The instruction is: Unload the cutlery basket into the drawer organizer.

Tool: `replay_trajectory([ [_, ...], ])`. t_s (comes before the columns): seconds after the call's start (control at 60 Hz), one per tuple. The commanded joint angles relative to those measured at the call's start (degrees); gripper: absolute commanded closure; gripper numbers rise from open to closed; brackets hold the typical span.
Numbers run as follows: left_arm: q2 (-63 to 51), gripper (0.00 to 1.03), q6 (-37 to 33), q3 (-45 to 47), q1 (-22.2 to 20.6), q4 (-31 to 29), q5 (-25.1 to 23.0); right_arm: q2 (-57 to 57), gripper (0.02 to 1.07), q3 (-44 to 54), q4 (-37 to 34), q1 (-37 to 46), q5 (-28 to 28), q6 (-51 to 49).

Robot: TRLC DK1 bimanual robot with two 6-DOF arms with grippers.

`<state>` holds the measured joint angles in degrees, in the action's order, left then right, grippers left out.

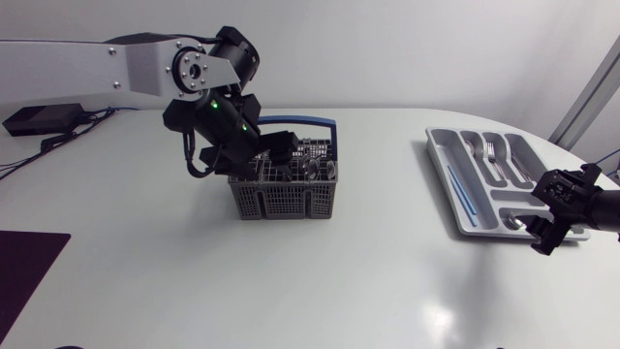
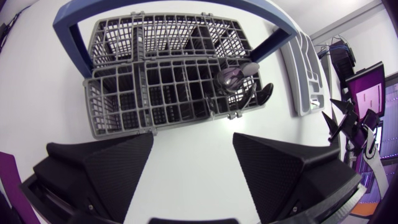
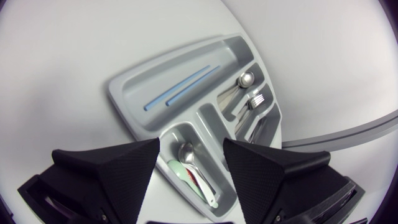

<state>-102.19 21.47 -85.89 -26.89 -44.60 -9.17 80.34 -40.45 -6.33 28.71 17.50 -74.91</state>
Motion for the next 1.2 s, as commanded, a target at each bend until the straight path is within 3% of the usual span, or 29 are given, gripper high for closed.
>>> replay_trajectory([
  [0.0,-1.96,0.2,1.46,-2.88,0.62,0.39,-0.67,-3.34,0.31,2.21,-2.29,-2.43,-0.27,3.72],
  [0.183,-4.42,0.22,1.9,-4.55,0.62,0.74,-1.64,-10.37,0.28,5.03,-6.24,-9.64,-0.53,9.88],
  [0.283,-5.03,0.31,2.43,-5.08,0.62,1.53,-2.17,-14.07,0.28,5.91,-8.26,-14.73,-1.76,13.39],
  [0.517,-6.44,0.31,2.7,-5.78,0.53,1.88,-2.96,-20.13,0.27,8.28,-10.28,-27.48,-7.04,21.3],
  [0.633,-6.79,0.44,2.87,-5.87,0.79,2.59,-3.66,-20.57,0.27,8.63,-10.28,-32.75,-8.62,25.43],
  [0.817,-7.14,0.46,2.96,-5.96,0.88,2.76,-4.37,-19.43,0.27,8.72,-9.76,-39.17,-9.94,30.35],
  [0.983,-7.23,0.61,3.05,-5.87,1.06,3.64,-4.37,-17.93,0.27,8.72,-8.35,-43.21,-10.9,33.25],
  [1.183,-7.23,0.62,4.28,-5.78,1.41,3.82,-6.21,-16.97,0.27,8.72,-7.38,-45.94,-11.78,34.84],
])
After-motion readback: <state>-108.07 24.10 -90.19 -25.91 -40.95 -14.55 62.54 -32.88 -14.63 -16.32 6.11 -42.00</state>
